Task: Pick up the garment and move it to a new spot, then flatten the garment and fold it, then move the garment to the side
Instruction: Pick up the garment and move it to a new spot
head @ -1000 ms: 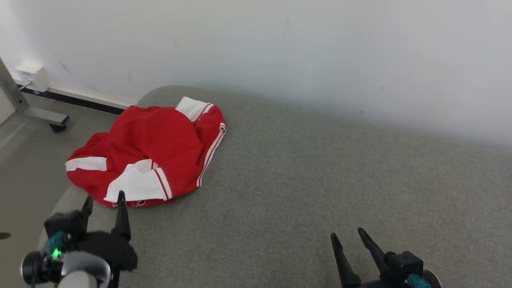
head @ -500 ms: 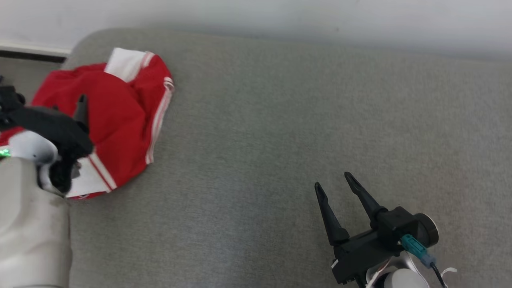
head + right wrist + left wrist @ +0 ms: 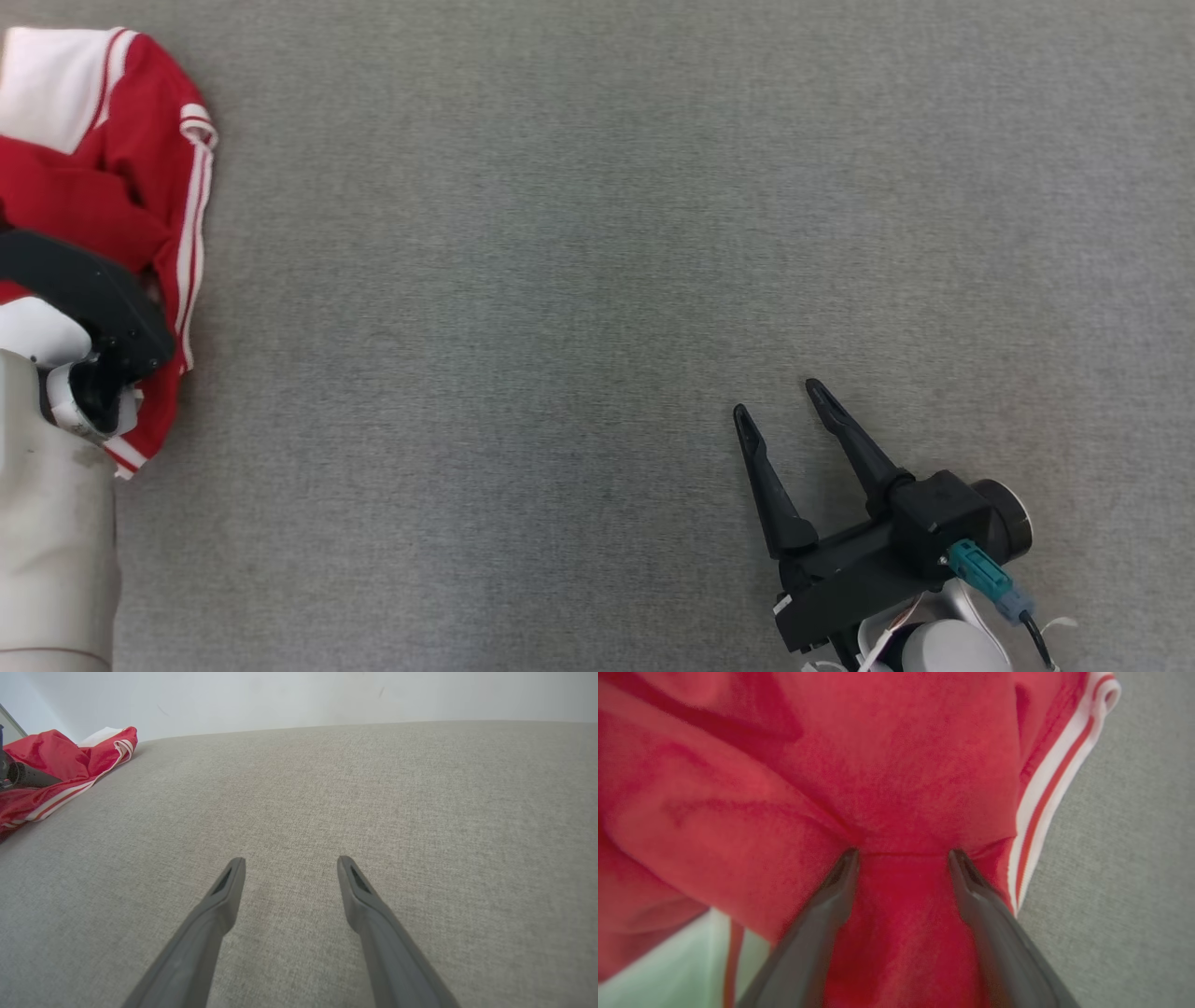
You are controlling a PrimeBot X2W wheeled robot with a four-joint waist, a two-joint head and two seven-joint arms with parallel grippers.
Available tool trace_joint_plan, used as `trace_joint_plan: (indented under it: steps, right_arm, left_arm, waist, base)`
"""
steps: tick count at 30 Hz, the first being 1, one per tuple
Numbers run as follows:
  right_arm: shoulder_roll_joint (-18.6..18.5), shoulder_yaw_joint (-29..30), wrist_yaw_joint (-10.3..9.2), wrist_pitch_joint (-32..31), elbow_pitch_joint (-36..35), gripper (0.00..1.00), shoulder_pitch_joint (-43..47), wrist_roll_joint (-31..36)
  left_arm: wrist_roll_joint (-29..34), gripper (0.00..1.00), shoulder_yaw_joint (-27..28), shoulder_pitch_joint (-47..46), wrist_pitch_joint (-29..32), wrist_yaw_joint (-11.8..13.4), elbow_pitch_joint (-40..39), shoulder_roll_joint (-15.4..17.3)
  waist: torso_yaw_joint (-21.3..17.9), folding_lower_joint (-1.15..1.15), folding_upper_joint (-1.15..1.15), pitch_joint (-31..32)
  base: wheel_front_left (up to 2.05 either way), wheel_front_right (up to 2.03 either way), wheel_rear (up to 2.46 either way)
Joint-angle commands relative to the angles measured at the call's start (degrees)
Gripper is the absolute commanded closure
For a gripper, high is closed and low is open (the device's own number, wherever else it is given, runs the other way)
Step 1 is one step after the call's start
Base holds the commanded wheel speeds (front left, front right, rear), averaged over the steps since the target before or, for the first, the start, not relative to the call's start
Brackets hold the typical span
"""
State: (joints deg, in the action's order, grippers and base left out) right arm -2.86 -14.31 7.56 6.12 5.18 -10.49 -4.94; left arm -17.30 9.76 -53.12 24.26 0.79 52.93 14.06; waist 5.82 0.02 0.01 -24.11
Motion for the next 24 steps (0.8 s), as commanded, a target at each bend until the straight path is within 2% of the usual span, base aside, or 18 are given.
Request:
trace_joint_plan:
  steps: [1,2,3,9,13,21,24]
  right_arm:
    - [0.0,-0.4,-0.14,0.4,-0.1,0.0,-0.1,-0.7]
    - [-0.1,-0.6,-0.14,0.4,0.0,0.0,-0.3,-0.8]
    - [-0.1,-0.7,-0.14,0.5,0.1,0.0,-0.5,-0.9]
    - [0.0,-1.3,-0.14,1.4,1.9,0.0,-0.5,-2.1]
    - [-0.1,-2.1,-0.14,2.7,3.8,0.0,-0.1,-3.8]
    - [-0.1,-4.0,-0.14,6.1,9.0,0.0,0.4,-8.5]
    - [-0.1,-5.1,-0.14,7.2,11.1,0.0,0.8,-10.4]
  left_arm:
    - [1.0,0.0,-0.9,2.2,0.2,0.5,0.7,-0.3]
    - [1.2,0.69,-1.1,2.7,0.1,0.7,0.7,-0.3]
    - [1.1,1.0,-1.1,3.0,0.1,0.9,0.6,-0.4]
    - [1.8,1.0,-2.0,3.7,-0.9,0.5,-1.2,1.1]
    - [2.1,1.0,-2.3,2.7,-0.9,-0.5,-4.0,3.4]
    - [1.4,1.0,-4.0,-1.8,1.3,-5.3,-12.4,8.0]
    - [0.2,1.0,-4.7,-4.0,2.0,-6.5,-16.6,8.3]
  waist:
    - [-2.0,-0.02,-0.01,-1.5]
    - [-2.1,-0.02,-0.01,-1.4]
    - [-2.0,-0.02,-0.01,-1.1]
    - [-1.4,-0.02,-0.01,1.8]
    - [-1.0,-0.02,-0.01,5.6]
    - [-1.1,-0.02,-0.01,14.4]
    - [-1.6,-0.02,-0.01,18.0]
  base:
    - [0.0,0.0,0.0]
    - [0.0,0.0,0.0]
    - [0.0,0.0,0.0]
    - [0.0,0.0,0.0]
    - [0.0,0.0,0.0]
    - [0.0,0.0,0.0]
    - [0.0,0.0,0.0]
